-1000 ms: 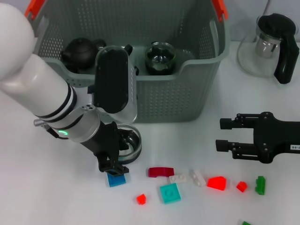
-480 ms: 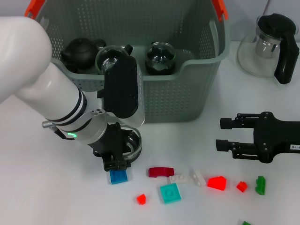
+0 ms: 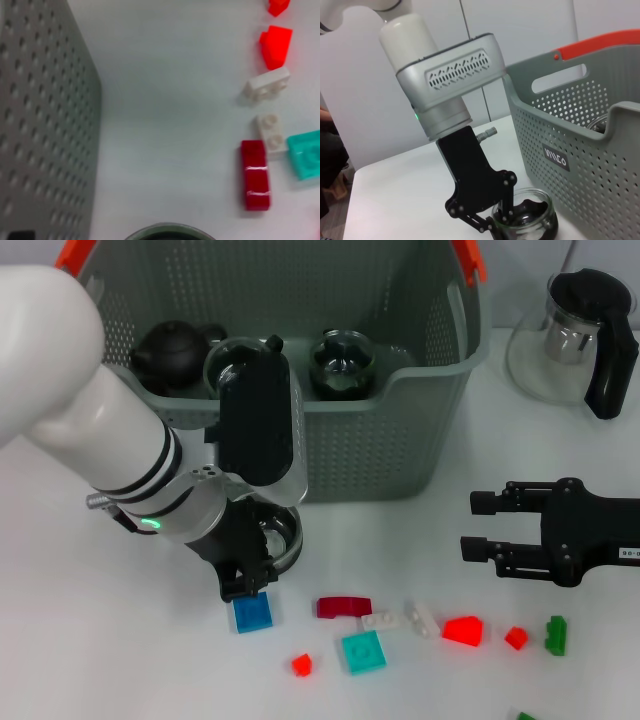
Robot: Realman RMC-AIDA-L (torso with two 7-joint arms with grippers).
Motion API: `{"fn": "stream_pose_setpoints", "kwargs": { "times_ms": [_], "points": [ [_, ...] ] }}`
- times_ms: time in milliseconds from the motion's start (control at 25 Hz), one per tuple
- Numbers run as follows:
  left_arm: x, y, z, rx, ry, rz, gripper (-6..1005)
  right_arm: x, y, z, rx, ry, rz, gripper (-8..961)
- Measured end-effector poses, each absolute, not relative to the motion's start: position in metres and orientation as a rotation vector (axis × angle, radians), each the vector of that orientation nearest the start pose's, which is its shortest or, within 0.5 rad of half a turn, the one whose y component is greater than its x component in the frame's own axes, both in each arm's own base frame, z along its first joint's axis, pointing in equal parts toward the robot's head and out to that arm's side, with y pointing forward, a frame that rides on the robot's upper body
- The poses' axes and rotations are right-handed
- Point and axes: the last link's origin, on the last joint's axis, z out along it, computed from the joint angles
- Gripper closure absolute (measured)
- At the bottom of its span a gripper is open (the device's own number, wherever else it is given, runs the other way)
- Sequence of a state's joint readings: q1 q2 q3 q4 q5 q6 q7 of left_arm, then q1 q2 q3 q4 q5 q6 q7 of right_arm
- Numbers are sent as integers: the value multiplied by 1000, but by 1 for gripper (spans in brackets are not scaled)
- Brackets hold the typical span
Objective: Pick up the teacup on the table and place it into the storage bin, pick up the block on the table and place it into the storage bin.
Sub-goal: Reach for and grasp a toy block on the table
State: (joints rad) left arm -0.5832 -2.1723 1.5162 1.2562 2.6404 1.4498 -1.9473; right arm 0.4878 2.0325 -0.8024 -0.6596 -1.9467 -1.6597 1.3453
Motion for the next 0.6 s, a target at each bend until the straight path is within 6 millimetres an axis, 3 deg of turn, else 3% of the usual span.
{"fn": "stream_pose_setpoints", "kwargs": {
  "times_ms": [240,440,600],
  "points": [
    [-173,323,-31,-3083,-79,463,954,265,310,6,-2857,538,704,301],
    [-168,310,17,-3252,-58,-134,950,265,310,6,-2857,538,704,301],
    [-168,312,51,-3186,-11,-710,947,265,310,6,-2857,538,709,301]
  ]
}}
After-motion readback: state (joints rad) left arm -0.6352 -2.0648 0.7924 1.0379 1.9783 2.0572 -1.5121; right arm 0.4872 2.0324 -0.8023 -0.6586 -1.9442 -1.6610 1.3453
